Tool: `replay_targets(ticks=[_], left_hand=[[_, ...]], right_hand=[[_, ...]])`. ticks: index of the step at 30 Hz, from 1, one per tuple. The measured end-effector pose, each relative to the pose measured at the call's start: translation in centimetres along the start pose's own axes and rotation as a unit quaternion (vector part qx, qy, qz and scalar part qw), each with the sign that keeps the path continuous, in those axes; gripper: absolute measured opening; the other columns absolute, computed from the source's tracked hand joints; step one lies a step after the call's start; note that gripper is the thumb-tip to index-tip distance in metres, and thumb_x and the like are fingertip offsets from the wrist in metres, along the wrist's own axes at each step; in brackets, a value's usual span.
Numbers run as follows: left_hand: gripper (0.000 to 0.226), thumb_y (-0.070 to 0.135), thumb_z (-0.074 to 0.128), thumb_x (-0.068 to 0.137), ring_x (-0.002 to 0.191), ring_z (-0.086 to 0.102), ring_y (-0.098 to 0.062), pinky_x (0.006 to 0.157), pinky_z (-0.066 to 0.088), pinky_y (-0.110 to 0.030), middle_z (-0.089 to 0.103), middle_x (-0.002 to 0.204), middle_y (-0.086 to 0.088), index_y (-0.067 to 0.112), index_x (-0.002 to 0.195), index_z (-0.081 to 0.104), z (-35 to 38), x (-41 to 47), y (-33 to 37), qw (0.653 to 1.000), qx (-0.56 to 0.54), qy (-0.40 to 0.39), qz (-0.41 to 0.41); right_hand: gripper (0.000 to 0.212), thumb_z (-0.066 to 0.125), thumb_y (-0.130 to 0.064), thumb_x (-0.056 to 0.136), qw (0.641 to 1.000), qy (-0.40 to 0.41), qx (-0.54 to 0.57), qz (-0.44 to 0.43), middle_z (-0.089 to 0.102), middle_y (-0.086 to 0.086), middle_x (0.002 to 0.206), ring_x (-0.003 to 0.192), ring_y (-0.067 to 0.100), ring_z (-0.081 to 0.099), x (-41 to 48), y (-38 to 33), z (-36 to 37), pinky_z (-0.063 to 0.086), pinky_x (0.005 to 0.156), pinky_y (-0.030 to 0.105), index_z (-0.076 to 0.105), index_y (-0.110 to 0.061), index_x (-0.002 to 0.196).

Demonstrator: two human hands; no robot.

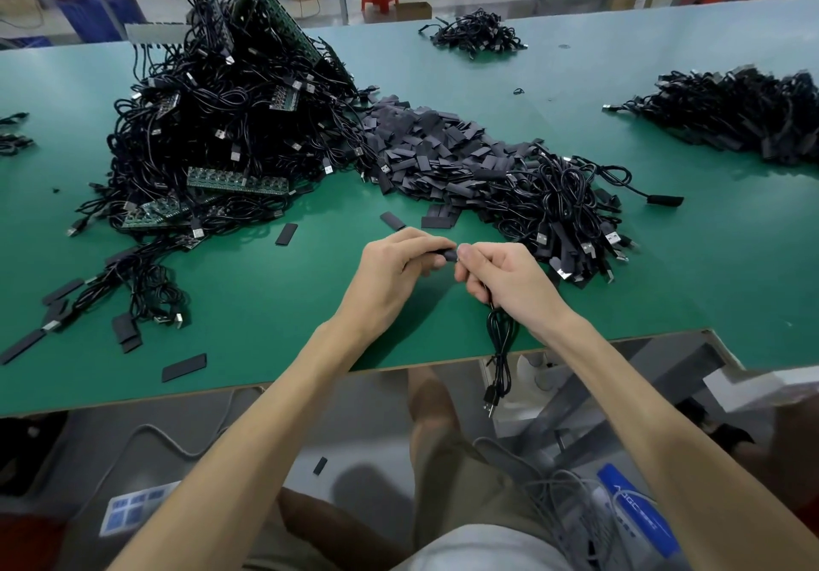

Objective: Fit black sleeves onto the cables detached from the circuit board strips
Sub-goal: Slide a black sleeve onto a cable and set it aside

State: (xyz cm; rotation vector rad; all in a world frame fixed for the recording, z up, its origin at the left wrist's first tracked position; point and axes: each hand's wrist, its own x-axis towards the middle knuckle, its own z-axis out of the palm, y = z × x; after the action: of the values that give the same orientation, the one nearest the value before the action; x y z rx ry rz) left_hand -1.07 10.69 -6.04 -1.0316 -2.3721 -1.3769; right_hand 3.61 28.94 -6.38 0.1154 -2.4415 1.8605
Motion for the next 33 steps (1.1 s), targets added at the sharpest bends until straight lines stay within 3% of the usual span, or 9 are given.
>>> replay_targets(ticks=[14,17,20,25,33], left_hand=[[0.022,-0.004,0.064,0.094,0.075,0.057,-0.003,0.071,0.051,-0.022,0.065,0.095,0.001,0.005,0.112,0.075,0.2,0.0,-0.5,1.0,-0.006,-0.008,0.006],[0.022,0.004,0.07,0.093,0.08,0.062,-0.016,0.073,0.056,-0.028,0.066,0.097,-0.002,0.008,0.114,0.074,0.0,0.2,-0.6,0.998,-0.05,-0.004,-0.029],[0.022,0.001,0.071,0.091,0.074,0.063,-0.018,0.07,0.056,-0.034,0.069,0.093,-0.004,0.002,0.113,0.072,-0.3,0.5,-0.9,0.984,-0.145,0.009,-0.1],[0.019,-0.006,0.069,0.09,0.067,0.066,-0.018,0.064,0.055,-0.027,0.072,0.077,-0.005,-0.004,0.108,0.071,-0.5,0.4,-1.2,0.956,-0.254,0.008,-0.143],[0.017,-0.004,0.069,0.09,0.062,0.066,-0.017,0.068,0.056,-0.027,0.073,0.075,-0.012,-0.004,0.107,0.072,-0.6,0.3,-1.5,0.942,-0.3,-0.01,-0.153]], right_hand=[[0.043,0.053,-0.037,0.106,1.0,0.008,-0.003,-0.002,0.061,0.005,0.052,0.044,0.008,0.044,0.1,-0.2,0.1,0.038,0.048,0.016,0.072,-0.015,0.074],[0.044,0.049,-0.035,0.108,1.0,0.004,0.0,0.0,0.06,0.003,0.053,0.045,0.007,0.045,0.1,-0.2,0.1,0.038,0.049,0.016,0.072,-0.011,0.079],[0.044,0.047,-0.034,0.109,1.0,0.007,0.01,0.007,0.058,0.0,0.052,0.043,0.003,0.044,0.0,-0.2,0.1,0.036,0.047,0.013,0.07,-0.011,0.079],[0.044,0.049,-0.034,0.108,1.0,0.007,0.013,0.005,0.056,-0.001,0.051,0.043,0.003,0.043,0.1,0.1,0.1,0.036,0.047,0.014,0.069,-0.011,0.077],[0.043,0.053,-0.032,0.107,1.0,-0.003,0.009,-0.006,0.055,-0.001,0.049,0.044,0.005,0.043,0.2,0.4,-0.1,0.037,0.05,0.014,0.069,-0.007,0.076]])
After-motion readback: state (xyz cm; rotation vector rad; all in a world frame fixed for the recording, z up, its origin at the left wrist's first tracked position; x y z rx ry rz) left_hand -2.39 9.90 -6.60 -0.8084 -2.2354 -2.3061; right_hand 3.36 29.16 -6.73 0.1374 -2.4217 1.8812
